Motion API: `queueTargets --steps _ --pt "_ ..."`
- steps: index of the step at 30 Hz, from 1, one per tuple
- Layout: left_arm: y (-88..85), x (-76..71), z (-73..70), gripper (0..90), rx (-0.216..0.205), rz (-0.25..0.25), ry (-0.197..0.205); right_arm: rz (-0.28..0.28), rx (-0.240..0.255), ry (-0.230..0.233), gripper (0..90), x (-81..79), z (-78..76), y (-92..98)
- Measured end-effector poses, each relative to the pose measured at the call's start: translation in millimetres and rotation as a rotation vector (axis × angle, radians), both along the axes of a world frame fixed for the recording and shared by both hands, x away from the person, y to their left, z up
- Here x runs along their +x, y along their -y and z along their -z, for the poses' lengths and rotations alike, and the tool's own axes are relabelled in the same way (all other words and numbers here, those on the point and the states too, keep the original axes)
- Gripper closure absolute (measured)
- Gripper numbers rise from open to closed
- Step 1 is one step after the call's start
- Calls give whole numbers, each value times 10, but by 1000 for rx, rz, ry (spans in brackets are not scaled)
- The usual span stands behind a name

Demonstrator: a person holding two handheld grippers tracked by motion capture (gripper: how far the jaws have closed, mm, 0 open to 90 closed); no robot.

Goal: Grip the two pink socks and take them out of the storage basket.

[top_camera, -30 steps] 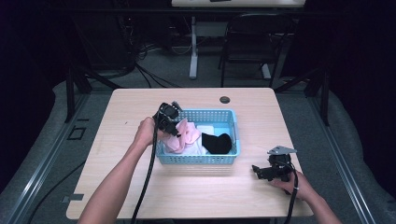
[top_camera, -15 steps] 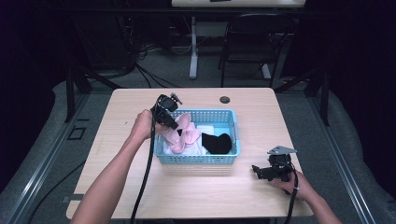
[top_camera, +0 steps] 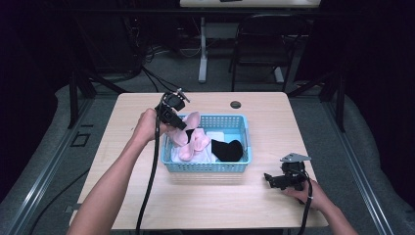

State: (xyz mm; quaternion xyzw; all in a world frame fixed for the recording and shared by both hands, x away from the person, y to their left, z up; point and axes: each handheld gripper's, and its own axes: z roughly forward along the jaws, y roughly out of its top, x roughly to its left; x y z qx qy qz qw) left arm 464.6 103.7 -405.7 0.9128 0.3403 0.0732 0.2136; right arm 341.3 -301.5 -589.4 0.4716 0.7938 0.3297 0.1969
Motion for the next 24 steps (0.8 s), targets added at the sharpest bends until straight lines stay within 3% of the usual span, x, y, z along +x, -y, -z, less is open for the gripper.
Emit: queueTargets --steps 7,14,15,24 --pt "-87 -24 -135 828 -29 -14 13 0 1 1 0 0 0 0" --pt "-166 -28 -234 828 -19 -22 20 0 0 1 0 0 0 0" --pt "-194 -44 -288 828 -36 -31 32 1 1 -1 0 -1 -1 -1" --pt "-378 -81 -426 827 -51 -51 60 1 1 -1 0 -1 -1 -1"
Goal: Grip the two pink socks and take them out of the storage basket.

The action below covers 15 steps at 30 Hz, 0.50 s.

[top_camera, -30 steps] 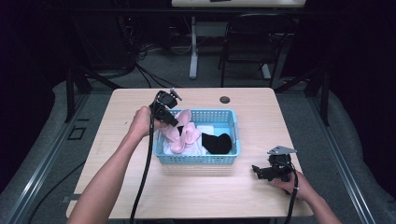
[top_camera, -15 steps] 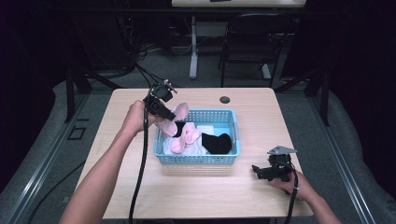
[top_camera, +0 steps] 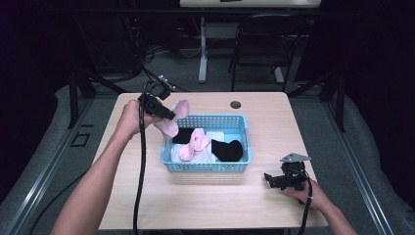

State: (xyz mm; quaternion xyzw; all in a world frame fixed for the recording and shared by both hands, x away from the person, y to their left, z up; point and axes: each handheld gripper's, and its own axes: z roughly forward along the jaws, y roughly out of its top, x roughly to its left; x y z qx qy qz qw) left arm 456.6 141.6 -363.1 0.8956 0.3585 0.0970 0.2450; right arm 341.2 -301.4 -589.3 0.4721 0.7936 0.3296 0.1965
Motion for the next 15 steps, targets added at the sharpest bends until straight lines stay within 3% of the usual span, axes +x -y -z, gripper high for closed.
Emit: queueTargets --steps 15 --pt "-374 -53 -49 828 4 -63 1 1 -1 1 0 0 1 0"
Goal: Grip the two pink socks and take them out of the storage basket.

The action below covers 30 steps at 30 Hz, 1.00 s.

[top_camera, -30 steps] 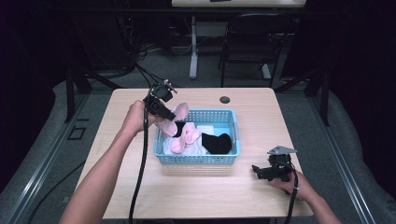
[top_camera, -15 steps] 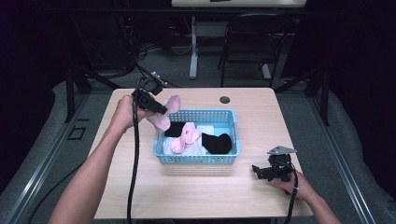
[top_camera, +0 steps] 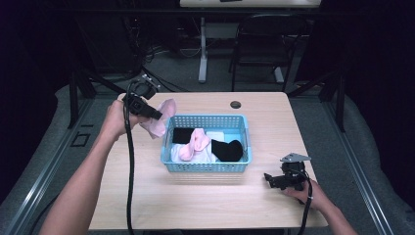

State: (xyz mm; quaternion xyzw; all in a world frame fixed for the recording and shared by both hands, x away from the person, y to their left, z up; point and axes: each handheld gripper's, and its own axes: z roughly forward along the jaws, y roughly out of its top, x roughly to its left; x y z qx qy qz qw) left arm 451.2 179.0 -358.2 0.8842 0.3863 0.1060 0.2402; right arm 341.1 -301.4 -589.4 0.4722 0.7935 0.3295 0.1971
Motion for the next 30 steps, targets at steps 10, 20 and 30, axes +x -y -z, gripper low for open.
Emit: queueTargets --steps 10,20,30 --pt "-286 -33 1 828 -10 -61 -1 0 0 0 0 1 0 0" --pt "-633 -58 128 828 -5 -132 -25 5 11 5 0 2 6 -6" --pt "-862 -64 282 828 -1 -187 -47 4 11 5 0 3 6 -6"
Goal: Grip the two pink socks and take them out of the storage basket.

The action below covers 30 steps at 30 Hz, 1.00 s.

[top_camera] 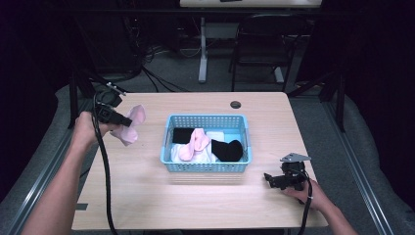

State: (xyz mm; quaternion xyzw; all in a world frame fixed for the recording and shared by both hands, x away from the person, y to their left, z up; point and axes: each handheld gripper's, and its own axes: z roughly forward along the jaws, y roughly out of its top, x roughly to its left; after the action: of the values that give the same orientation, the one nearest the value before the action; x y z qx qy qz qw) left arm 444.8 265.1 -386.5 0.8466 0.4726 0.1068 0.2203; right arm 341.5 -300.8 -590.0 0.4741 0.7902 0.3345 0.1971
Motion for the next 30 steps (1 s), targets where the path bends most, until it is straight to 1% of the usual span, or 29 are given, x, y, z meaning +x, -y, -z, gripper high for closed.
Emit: queueTargets --steps 1,2,3,4,5,6,7,9,10,11,12,13,17,19,22,23,24,26,27,28,30 --pt "0 0 0 829 0 0 0 0 0 0 0 0 0 0" --pt "-51 1 54 829 -4 -12 -5 0 0 0 0 0 0 0" --pt "-51 1 54 829 -4 -12 -5 0 0 0 0 0 0 0" --pt "-89 4 102 829 -10 -22 -12 0 0 0 0 0 0 0" --pt "-89 4 102 829 -10 -22 -12 0 0 0 0 0 0 0" --pt "-115 6 136 829 -13 -30 -16 0 0 0 0 0 0 -1" --pt "-141 6 191 829 -3 -44 -17 0 0 0 0 0 0 -1" --pt "-154 8 218 829 1 -49 -19 0 0 1 0 0 0 0" --pt "-178 17 277 829 -8 -60 -29 0 0 0 0 0 0 0" --pt "-178 17 277 828 -8 -60 -29 0 0 0 0 0 0 0" --pt "-195 28 366 829 1 -68 -49 0 0 0 0 0 0 0" --pt "-198 32 412 829 0 -73 -64 0 0 1 0 0 0 -1" --pt "-206 57 575 829 22 -82 -102 0 0 1 0 0 0 -1" --pt "-216 82 676 829 24 -92 -123 0 0 0 0 0 0 0" --pt "-218 111 812 829 21 -103 -155 0 1 1 0 1 1 -1" --pt "-218 111 812 829 21 -103 -155 0 1 1 0 1 1 -1" --pt "-207 119 903 828 19 -109 -168 1 1 0 0 1 0 -1" --pt "-201 127 989 828 10 -117 -185 1 1 1 0 0 0 -2" --pt "-201 127 989 828 10 -117 -185 1 1 1 0 0 0 -2" --pt "-201 134 1064 827 16 -124 -197 2 0 0 0 0 0 -2" --pt "-207 131 1147 825 15 -136 -210 2 1 0 0 0 0 -2"
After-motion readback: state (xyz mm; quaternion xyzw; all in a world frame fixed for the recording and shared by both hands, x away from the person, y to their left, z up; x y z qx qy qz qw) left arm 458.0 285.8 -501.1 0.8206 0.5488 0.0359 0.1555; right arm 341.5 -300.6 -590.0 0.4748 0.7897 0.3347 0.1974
